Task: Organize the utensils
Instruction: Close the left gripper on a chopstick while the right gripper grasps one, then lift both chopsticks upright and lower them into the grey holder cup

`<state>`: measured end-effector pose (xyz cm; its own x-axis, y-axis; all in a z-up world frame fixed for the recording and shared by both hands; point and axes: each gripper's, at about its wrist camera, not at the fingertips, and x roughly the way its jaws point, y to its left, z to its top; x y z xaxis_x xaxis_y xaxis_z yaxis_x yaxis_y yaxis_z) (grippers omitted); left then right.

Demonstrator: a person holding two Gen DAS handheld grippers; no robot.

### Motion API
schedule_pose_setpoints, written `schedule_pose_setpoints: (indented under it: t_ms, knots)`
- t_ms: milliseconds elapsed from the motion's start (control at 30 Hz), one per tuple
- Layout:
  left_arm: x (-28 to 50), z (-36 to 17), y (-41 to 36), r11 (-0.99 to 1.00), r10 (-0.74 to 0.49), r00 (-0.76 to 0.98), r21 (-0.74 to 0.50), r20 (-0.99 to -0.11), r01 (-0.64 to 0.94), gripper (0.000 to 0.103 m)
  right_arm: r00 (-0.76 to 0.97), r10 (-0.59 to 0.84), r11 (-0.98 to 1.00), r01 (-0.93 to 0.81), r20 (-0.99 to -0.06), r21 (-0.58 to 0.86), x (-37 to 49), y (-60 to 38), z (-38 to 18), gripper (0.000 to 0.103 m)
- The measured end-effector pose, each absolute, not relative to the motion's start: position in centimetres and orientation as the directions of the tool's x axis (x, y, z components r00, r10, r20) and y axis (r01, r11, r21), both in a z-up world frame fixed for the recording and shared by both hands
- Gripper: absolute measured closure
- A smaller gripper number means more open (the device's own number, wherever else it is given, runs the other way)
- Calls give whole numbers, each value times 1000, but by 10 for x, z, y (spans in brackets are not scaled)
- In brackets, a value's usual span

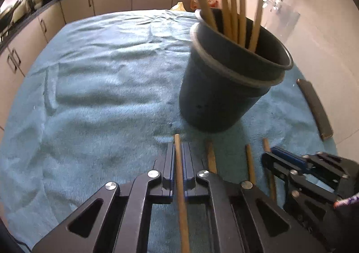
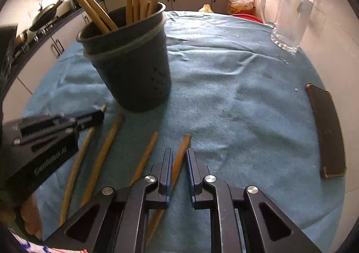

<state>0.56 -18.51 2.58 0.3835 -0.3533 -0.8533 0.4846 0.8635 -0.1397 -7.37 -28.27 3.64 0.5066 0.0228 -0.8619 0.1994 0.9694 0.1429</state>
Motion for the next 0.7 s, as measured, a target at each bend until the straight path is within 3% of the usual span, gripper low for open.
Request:
schedule_pose_setpoints:
  t_ms: [200,700]
  knots:
    - [-10,53,-157,880,-378,437,-170,-816,444,98,607,128,948,158,-785,277,-91,-291,59,95]
    - [-107,159,-102,874,-459,644,-180,-612,452,98,824,64,949,125,-563,290,-178,-289,154,95]
